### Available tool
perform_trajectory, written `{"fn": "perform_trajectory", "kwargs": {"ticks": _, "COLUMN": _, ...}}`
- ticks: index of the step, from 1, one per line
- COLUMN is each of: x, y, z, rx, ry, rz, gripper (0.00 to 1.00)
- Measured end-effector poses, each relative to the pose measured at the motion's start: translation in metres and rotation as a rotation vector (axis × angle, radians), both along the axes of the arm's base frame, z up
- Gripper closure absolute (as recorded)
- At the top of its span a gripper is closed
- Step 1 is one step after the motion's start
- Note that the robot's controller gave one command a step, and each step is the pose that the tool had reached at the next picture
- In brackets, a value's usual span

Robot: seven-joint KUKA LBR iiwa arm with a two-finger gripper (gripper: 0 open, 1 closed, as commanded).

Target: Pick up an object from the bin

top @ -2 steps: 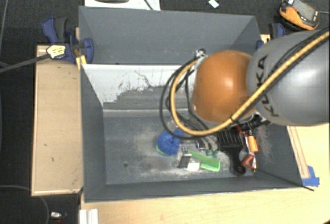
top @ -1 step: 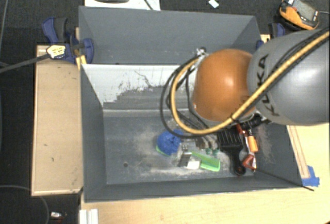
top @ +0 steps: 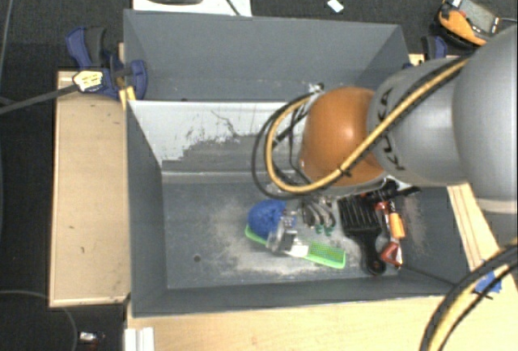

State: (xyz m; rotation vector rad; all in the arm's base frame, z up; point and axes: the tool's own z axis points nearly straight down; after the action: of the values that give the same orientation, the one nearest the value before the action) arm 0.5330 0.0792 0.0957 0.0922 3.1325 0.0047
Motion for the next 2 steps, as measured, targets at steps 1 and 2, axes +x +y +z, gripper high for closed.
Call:
{"fn": "perform_trajectory", "kwargs": {"ticks": 1, "x": 0.0098, "y": 0.0062, "z": -0.0252, "rx": 0.002, "ry": -0.003, "rz": -0.037, "gripper": 0.00}}
{"fn": "perform_trajectory", "kwargs": {"ticks": 2, "x": 0.0062, "y": 0.0008, "z": -0.0181, "rx": 0.000, "ry": 0.000, "rz": -0.031, "gripper": 0.00}}
